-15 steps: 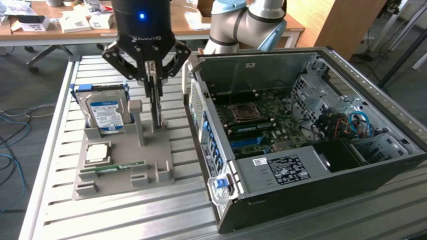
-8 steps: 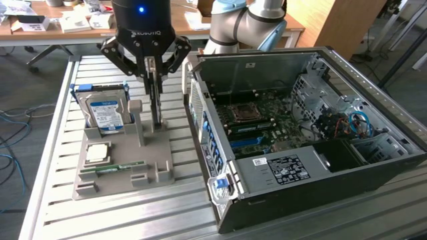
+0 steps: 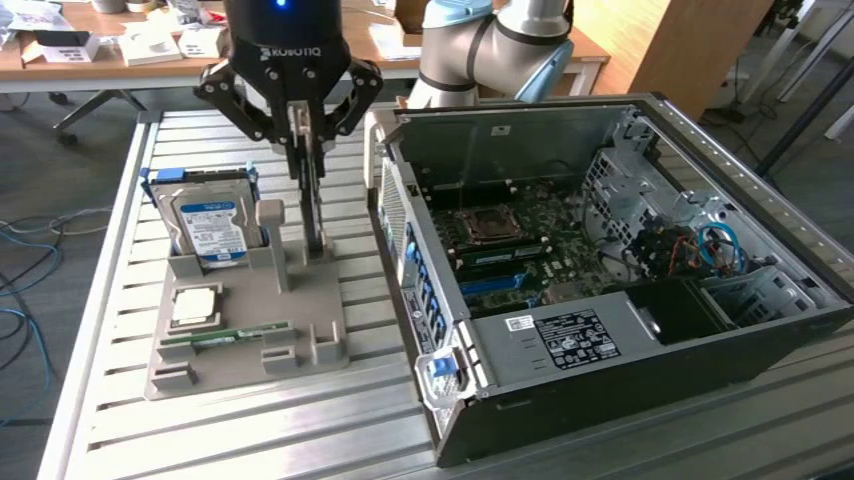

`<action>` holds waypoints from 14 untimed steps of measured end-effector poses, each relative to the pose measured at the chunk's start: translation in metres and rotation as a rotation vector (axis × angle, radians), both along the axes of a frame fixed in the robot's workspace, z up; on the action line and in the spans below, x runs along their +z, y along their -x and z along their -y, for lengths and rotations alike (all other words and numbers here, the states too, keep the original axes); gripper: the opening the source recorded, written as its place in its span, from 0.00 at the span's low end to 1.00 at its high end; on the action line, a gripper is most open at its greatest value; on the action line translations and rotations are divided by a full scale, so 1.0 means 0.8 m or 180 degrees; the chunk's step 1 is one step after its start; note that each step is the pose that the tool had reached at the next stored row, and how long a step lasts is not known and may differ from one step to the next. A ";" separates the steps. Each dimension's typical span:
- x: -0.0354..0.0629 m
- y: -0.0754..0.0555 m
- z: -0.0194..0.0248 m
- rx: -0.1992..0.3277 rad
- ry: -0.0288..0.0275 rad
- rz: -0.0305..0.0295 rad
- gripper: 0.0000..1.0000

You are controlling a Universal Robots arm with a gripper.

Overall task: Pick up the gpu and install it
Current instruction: 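Pick up the gpu and move the gpu toward the slot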

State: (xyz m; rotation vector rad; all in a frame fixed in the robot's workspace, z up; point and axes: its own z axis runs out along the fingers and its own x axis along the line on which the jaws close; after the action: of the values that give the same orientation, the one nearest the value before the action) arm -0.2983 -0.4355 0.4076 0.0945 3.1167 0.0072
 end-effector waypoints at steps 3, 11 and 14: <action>0.004 0.000 0.0000 0.0000 0.0000 0.0000 0.26; 0.016 0.000 0.0000 0.0000 -0.0001 0.0000 0.26; 0.022 0.000 0.0000 0.0000 -0.0001 0.0000 0.26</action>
State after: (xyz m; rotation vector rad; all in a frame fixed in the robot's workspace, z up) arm -0.2981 -0.4355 0.4250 0.0945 3.1168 0.0076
